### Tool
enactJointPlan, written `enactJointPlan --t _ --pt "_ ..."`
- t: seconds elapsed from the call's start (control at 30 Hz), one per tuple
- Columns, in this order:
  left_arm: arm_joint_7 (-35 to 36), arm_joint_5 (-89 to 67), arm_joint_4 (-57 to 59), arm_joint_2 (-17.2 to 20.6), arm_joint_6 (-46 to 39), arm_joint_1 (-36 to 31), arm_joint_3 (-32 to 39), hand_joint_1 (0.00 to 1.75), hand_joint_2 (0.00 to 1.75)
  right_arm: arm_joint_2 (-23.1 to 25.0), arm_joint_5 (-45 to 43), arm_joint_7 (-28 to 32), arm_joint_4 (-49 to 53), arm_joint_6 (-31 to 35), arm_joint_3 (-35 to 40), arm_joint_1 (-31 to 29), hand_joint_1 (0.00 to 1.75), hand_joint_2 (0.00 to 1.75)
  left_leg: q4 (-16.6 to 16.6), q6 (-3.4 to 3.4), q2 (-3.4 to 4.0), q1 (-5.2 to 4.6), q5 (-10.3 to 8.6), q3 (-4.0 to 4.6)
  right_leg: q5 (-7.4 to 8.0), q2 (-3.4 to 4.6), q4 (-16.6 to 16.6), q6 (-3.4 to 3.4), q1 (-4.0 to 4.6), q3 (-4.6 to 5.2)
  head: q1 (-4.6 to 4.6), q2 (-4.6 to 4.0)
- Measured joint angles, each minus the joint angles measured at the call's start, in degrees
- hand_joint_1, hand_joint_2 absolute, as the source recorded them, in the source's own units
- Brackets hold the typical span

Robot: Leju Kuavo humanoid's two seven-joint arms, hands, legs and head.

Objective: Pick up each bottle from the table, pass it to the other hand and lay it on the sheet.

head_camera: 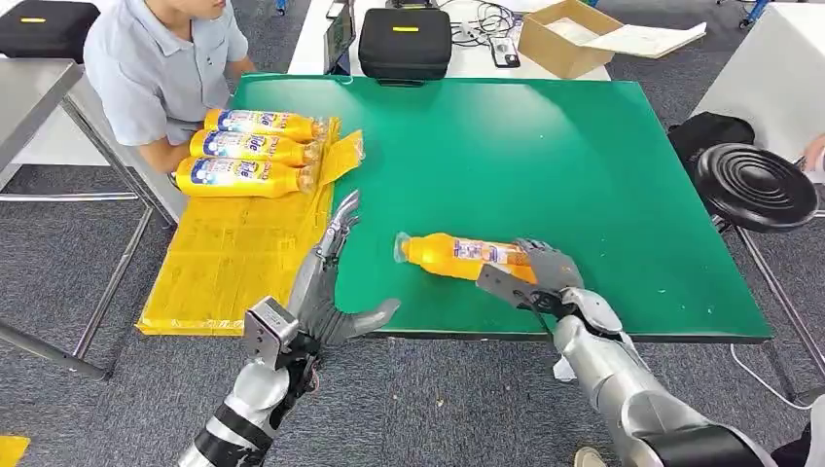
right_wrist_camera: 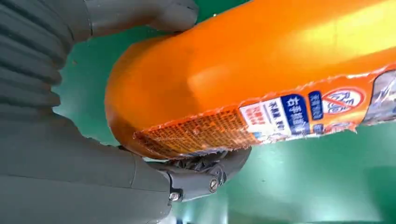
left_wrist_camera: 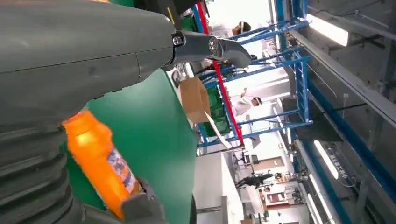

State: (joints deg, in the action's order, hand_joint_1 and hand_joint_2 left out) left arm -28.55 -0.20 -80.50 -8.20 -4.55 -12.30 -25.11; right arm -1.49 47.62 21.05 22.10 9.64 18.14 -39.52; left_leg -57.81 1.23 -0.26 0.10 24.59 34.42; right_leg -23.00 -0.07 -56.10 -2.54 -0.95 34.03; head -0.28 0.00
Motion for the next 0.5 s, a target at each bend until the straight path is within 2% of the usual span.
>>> enactJointPlan --t 0.33,0.5 --pt "0.0 2.2 0.0 0.0 -0.9 0.8 0.3 0.0 1.75 0.3 -9.4 7.3 0.2 0.1 -6.8 2.6 1.75 1.75 0.0 0.0 -0.01 0.0 0.0 -0.1 0.0 -0.01 0.0 0.0 0.0 -0.14 0.0 0.0" --pt "1.6 6.5 -0.3 -0.3 -3.4 2.5 2.1 0.0 1.75 1.9 -20.0 14.9 4.9 1.7 -12.4 7.3 1.75 1.75 0.0 0.0 0.0 0.01 0.01 -0.05 0.0 0.0 0.0 0.0 0.01 -0.1 0.0 0.0"
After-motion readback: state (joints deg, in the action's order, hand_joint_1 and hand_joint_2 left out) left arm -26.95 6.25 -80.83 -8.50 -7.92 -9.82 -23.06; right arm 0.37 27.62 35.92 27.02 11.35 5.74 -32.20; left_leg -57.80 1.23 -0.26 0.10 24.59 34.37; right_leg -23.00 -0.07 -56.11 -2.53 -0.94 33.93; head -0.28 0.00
